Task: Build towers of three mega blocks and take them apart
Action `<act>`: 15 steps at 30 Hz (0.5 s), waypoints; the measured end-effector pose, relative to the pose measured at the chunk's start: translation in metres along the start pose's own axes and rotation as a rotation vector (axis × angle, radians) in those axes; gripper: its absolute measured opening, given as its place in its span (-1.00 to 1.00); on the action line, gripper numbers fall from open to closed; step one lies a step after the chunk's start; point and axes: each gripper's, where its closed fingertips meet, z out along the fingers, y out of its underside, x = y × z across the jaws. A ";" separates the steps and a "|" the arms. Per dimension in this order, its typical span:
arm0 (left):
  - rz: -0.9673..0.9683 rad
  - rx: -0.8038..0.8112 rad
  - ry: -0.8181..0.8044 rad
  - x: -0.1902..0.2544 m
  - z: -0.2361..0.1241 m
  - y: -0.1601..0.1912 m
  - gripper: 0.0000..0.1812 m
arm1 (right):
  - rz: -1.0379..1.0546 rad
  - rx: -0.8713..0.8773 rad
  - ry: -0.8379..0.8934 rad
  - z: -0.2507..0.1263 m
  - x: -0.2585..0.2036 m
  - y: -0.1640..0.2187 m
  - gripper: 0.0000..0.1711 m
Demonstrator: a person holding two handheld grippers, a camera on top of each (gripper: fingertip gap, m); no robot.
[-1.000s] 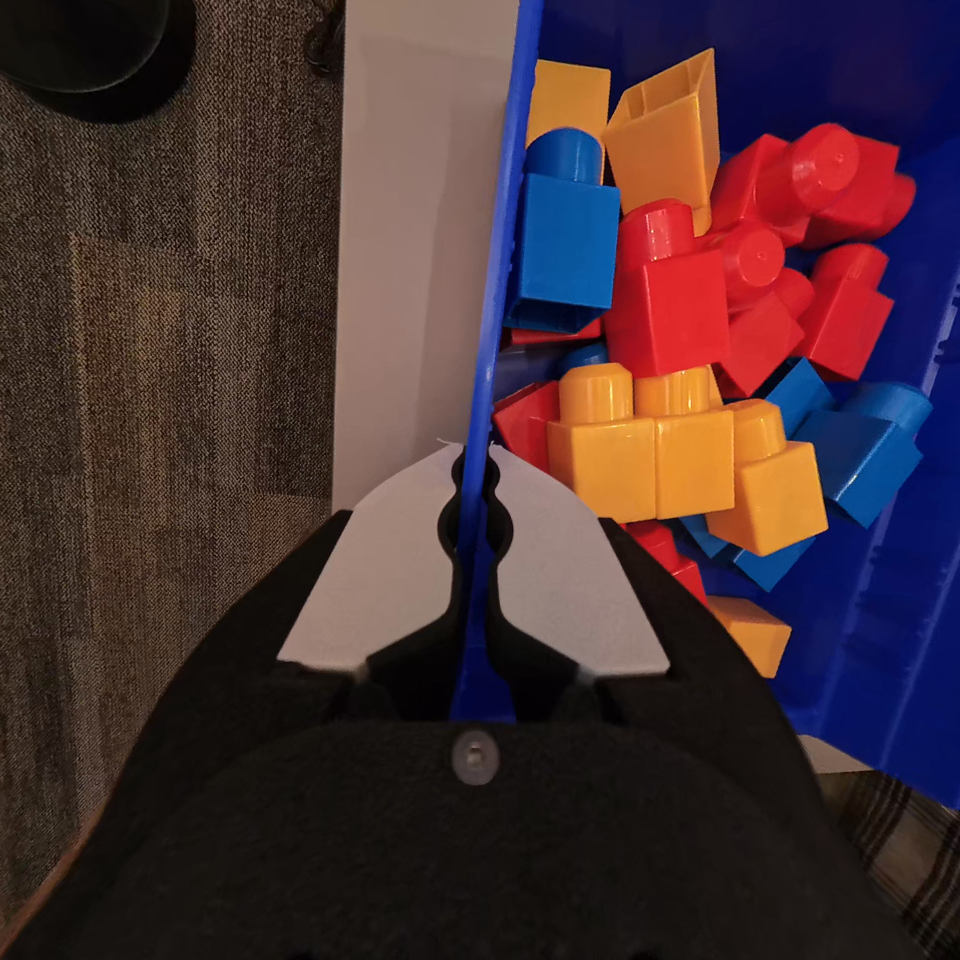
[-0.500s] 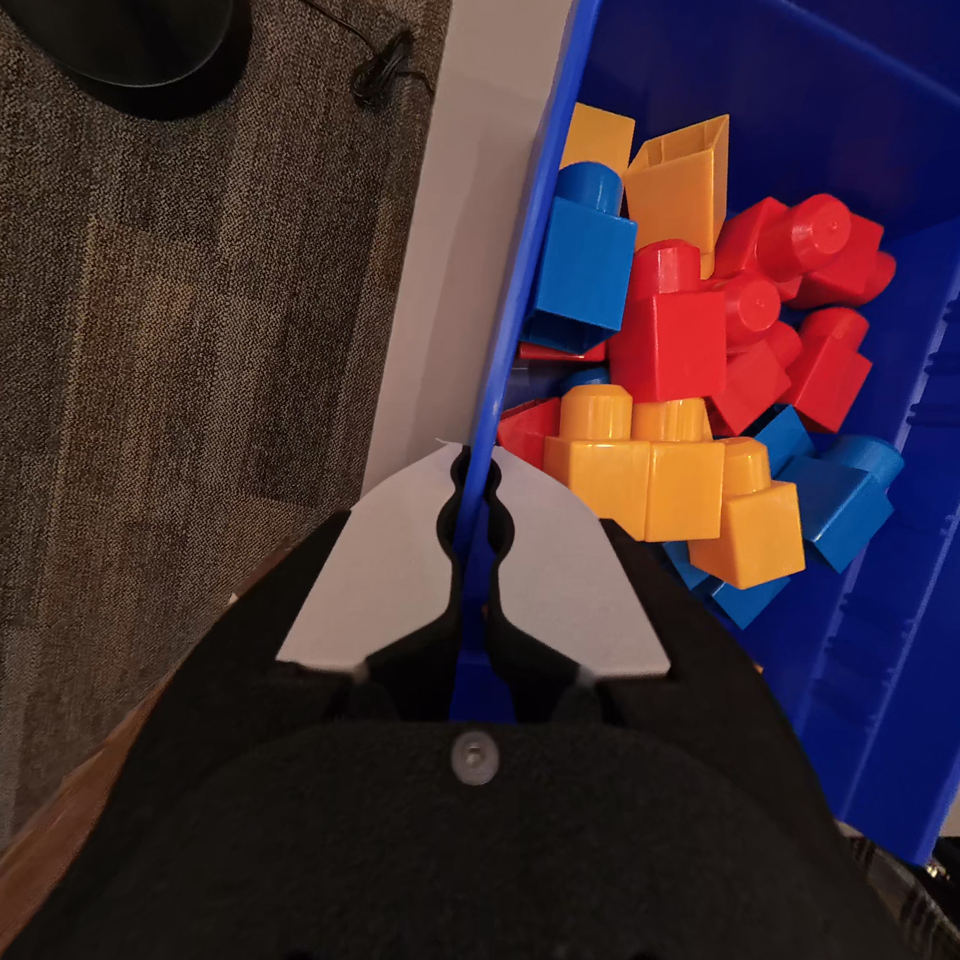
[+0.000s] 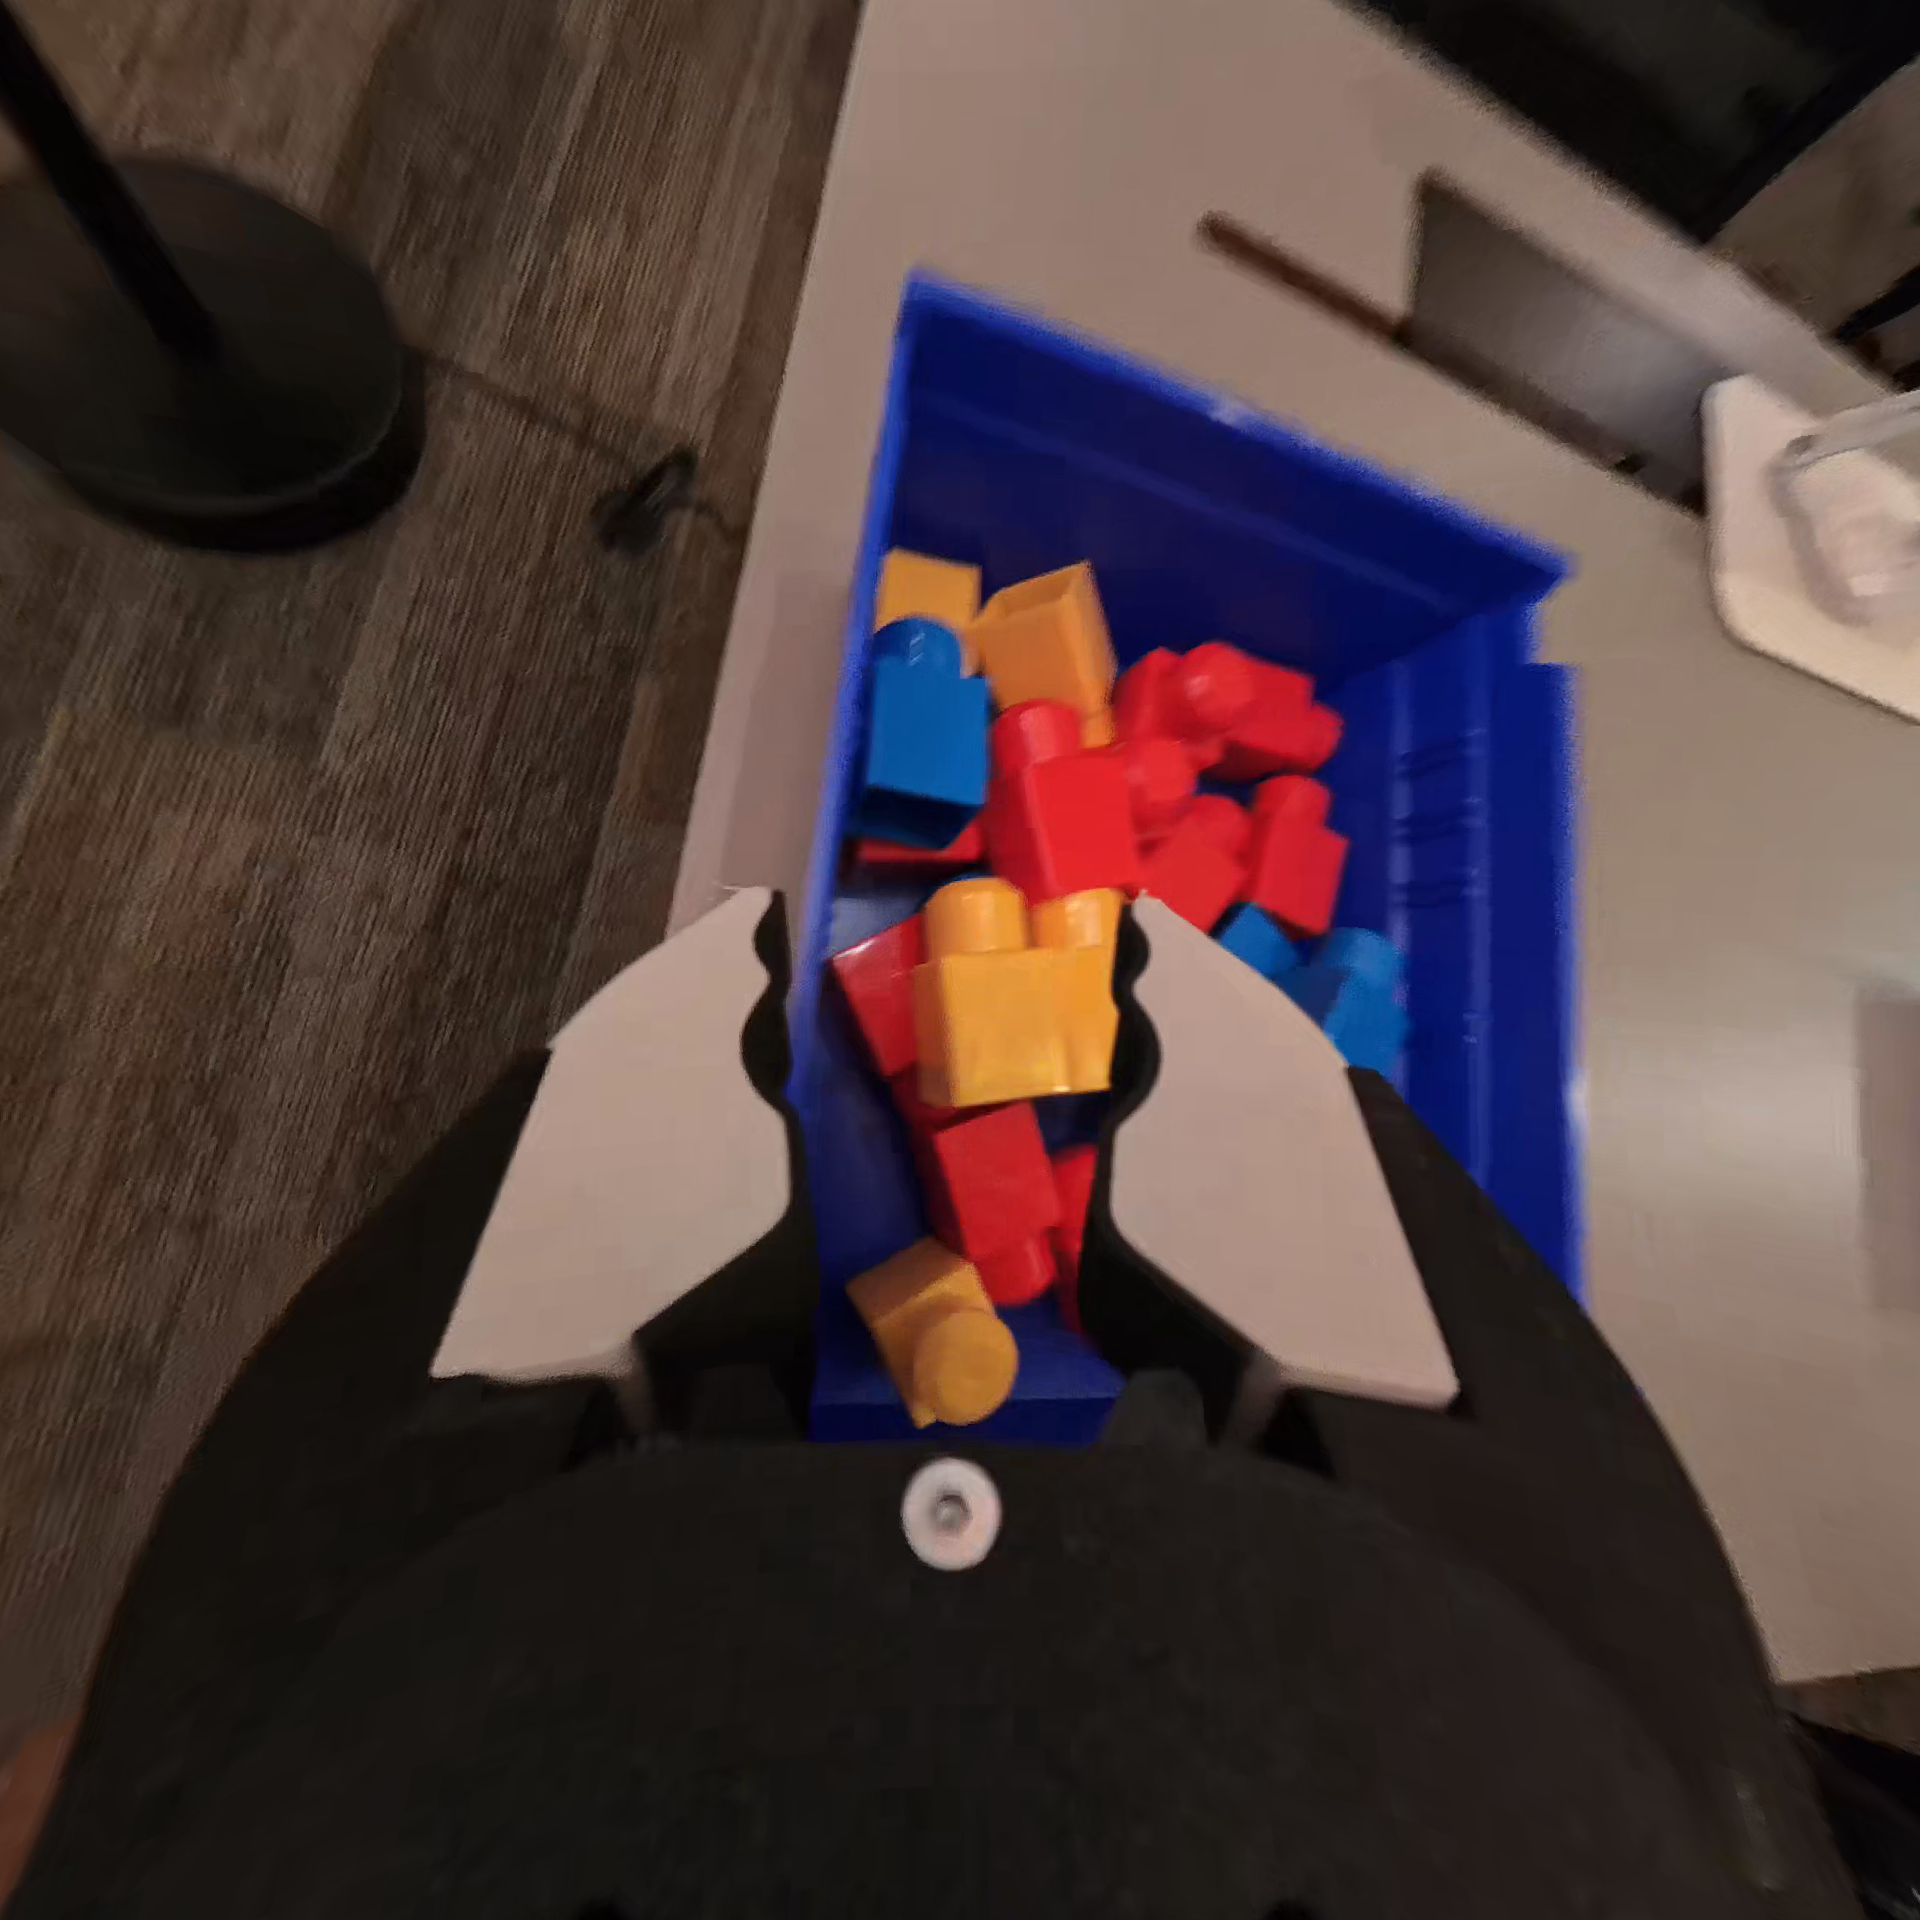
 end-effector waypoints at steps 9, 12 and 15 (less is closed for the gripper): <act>0.509 0.107 0.208 0.192 -0.057 -0.001 -0.17 | -0.592 -0.361 -0.032 0.027 0.022 0.001 -0.34; 0.605 0.070 0.308 0.249 -0.058 0.023 -0.17 | -0.753 -0.565 -0.046 0.049 0.035 0.012 -0.37; 0.685 0.033 0.383 0.289 -0.053 0.047 -0.19 | -0.844 -0.720 -0.114 0.066 0.038 0.027 -0.70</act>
